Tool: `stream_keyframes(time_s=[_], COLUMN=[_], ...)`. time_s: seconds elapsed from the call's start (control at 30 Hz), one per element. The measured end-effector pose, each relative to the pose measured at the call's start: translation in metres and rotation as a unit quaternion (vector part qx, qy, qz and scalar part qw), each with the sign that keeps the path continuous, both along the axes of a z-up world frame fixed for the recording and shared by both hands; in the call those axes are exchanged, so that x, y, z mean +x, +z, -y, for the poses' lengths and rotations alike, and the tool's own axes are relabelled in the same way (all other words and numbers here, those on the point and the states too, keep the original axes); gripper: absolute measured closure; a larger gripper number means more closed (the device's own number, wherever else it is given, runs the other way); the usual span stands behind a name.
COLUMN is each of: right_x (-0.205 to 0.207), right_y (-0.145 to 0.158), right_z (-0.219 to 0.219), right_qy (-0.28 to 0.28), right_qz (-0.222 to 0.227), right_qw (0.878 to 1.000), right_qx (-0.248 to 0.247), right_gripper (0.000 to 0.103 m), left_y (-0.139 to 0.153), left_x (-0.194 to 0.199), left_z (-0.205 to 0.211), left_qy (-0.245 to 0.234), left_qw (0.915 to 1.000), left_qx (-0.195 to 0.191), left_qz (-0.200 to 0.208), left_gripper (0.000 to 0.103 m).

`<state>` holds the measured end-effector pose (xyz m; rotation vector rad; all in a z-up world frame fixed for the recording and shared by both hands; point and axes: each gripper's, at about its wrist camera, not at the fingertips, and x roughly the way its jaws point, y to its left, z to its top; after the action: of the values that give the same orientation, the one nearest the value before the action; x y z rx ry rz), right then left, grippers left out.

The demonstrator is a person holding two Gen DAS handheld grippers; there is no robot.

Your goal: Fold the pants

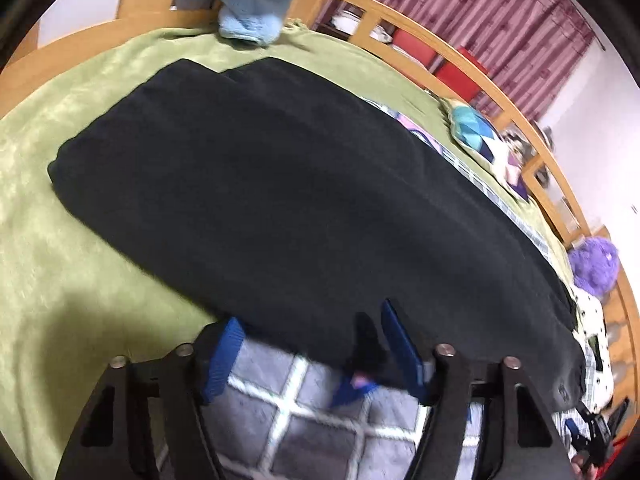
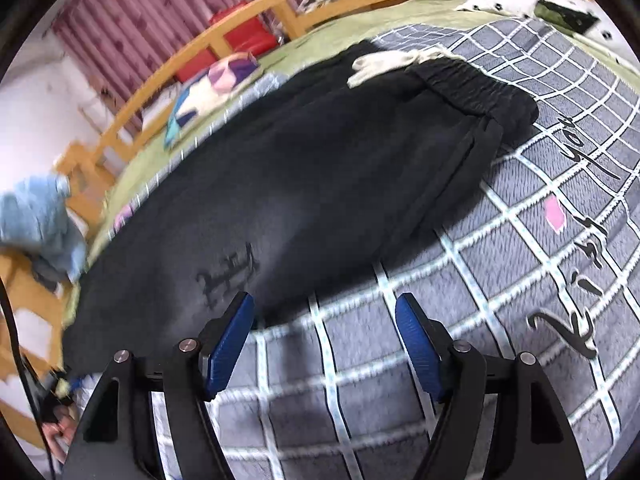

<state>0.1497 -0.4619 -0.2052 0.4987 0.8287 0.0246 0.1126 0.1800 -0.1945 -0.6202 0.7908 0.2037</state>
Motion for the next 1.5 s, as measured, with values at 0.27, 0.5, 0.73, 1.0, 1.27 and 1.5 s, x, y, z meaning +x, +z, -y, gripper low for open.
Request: stream_keyframes(time_s=[0.27, 0.5, 0.73, 1.0, 1.27, 1.5], right_x=[0.038, 0.065, 0.145, 0.29, 0.27, 0.188], right_y=[-0.004, 0.065, 0.119, 0.099, 0.071, 0.067], right_z=[0.013, -0.005, -0.012, -0.014, -0.022, -0.032], right_qy=[-0.047, -0.005, 0.035, 0.043, 0.037, 0.077], right_qz=[0.002, 0.063, 0.09, 0.049, 0.039, 0.011], right_qw=[0.998, 0.998, 0.995, 0.997, 0.996, 0.992], right_qx=[0.044, -0.01, -0.021, -0.032, -0.077, -0.104], right_gripper=[0.079, 0.083, 0.083, 0.068, 0.051, 0.05], left_y=[0.014, 0.087, 0.121, 0.103, 0.102, 0.144], left_x=[0.021, 0.046, 0.118, 0.236, 0.216, 0.141], left_z=[-0.023, -0.02, -0.02, -0.01, -0.004, -0.022], left_qy=[0.012, -0.024, -0.037, -0.046, -0.051, -0.003], left_qw=[0.9997, 0.9973, 0.9904, 0.983, 0.9871, 0.9755], left_qx=[-0.001, 0.054, 0.121, 0.176, 0.151, 0.212], left_qz=[-0.023, 0.044, 0.056, 0.025, 0.017, 0.058], left_gripper=[0.088, 0.09, 0.09, 0.086, 0.064, 0.021])
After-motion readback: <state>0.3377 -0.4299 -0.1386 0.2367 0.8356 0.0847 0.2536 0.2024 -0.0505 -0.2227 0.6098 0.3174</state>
